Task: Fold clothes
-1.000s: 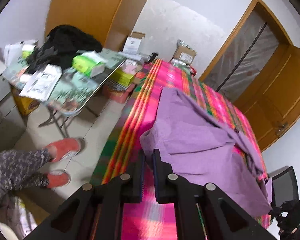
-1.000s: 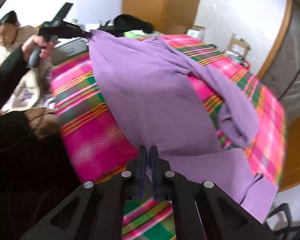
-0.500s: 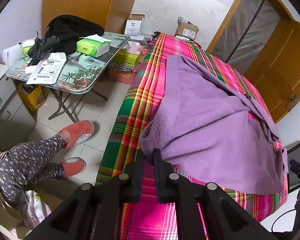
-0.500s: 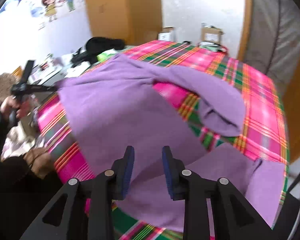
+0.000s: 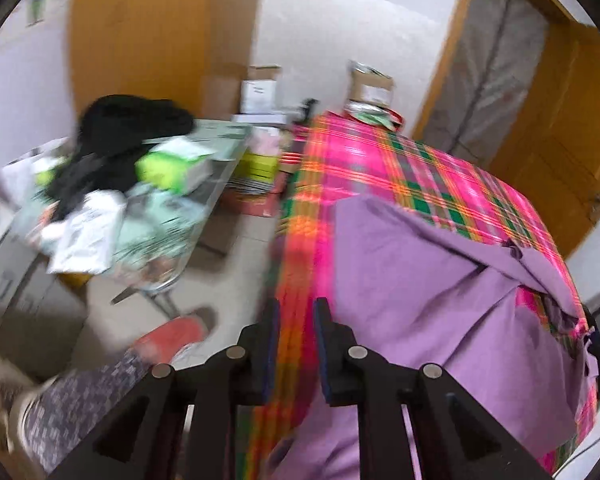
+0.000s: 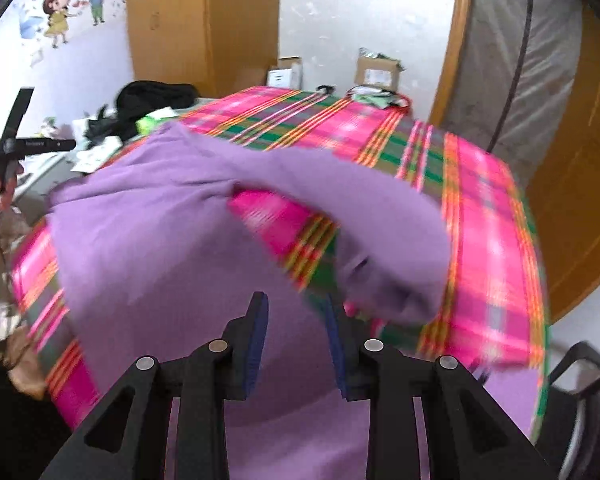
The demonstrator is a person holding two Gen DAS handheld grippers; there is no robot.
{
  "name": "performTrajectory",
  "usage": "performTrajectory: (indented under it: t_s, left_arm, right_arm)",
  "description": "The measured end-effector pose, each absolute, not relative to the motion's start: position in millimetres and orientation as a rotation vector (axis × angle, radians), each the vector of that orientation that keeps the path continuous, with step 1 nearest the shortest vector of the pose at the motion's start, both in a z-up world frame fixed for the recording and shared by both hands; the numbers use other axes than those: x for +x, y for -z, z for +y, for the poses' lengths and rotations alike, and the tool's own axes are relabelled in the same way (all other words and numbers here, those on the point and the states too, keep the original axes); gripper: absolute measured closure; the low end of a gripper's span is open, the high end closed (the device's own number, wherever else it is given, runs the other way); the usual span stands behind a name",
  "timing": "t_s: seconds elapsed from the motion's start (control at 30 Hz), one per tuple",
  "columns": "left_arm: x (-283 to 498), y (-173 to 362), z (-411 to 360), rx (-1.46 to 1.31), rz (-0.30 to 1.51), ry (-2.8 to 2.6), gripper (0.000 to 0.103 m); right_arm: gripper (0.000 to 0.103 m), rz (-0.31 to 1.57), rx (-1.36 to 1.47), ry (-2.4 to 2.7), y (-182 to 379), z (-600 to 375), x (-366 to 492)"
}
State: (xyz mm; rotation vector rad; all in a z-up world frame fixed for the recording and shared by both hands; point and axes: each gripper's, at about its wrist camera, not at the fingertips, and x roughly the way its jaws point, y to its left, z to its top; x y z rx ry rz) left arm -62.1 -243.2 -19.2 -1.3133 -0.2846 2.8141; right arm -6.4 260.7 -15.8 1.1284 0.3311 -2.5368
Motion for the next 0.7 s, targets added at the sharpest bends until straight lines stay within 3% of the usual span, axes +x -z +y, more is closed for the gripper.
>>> performTrajectory:
  t_s: [0.27, 0.43, 0.57, 0.6, 0.63, 0.7]
  left_arm:
    - [-163, 41, -209, -1.440, -0.138, -2.697, 0.085]
    - [-183, 48, -196, -1.464, -0.071, -2.671, 0.085]
    - [-188, 51, -191, -1.449, -0.088, -2.671, 0.085]
    - [-188, 50, -191, -1.447, -0.089, -2.673, 0.085]
    - [-188, 50, -190, -1.446, -0.090, -2.676, 0.085]
    - [-189, 48, -189, -1.442, -0.086, -2.677, 0.085]
  right_arm:
    - [0.070, 0.333, 1.285, 2.644, 25, 304, -81]
    - [0.070, 0.539, 1.243, 2.480, 36, 270, -100]
    - [0.072, 0.569, 1.285, 2.369, 55, 247, -122]
    - [0.076, 0.568, 1.288, 2.348, 59, 242, -127]
    - [0.092, 0.546, 1.278, 2.346, 58, 242, -129]
    - [0.096, 0.501, 1.257, 2.344, 56, 242, -132]
